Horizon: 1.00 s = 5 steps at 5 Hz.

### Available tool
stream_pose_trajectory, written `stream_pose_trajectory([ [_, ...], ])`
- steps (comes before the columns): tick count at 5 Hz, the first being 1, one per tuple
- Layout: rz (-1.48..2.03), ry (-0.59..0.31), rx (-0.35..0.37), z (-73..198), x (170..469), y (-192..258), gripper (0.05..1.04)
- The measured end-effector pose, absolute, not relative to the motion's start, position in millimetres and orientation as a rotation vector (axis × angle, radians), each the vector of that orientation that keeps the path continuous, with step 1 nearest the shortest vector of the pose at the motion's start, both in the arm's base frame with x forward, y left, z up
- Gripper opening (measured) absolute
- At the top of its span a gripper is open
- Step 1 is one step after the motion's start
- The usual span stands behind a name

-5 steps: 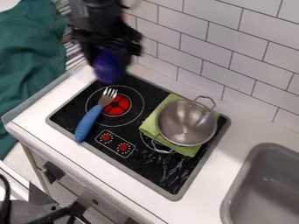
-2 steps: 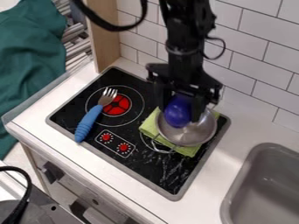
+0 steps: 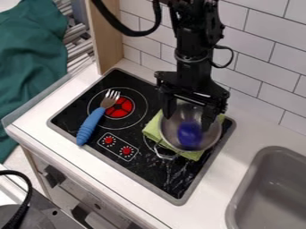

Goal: Put the eggplant in the silver pot

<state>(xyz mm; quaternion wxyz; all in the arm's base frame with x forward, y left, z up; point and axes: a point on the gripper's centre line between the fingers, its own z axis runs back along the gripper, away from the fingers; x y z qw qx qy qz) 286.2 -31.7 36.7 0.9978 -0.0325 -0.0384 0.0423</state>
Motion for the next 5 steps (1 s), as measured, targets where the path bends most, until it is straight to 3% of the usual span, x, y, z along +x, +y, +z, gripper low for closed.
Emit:
stream_pose_trajectory([
  [1, 0.112, -0.073, -0.068, 35, 283, -25, 1.011],
  [3, 0.24, -0.156, -0.042, 72, 249, 7, 1.009],
  [5, 0.204, -0.109, -0.053, 70, 235, 22, 1.009],
])
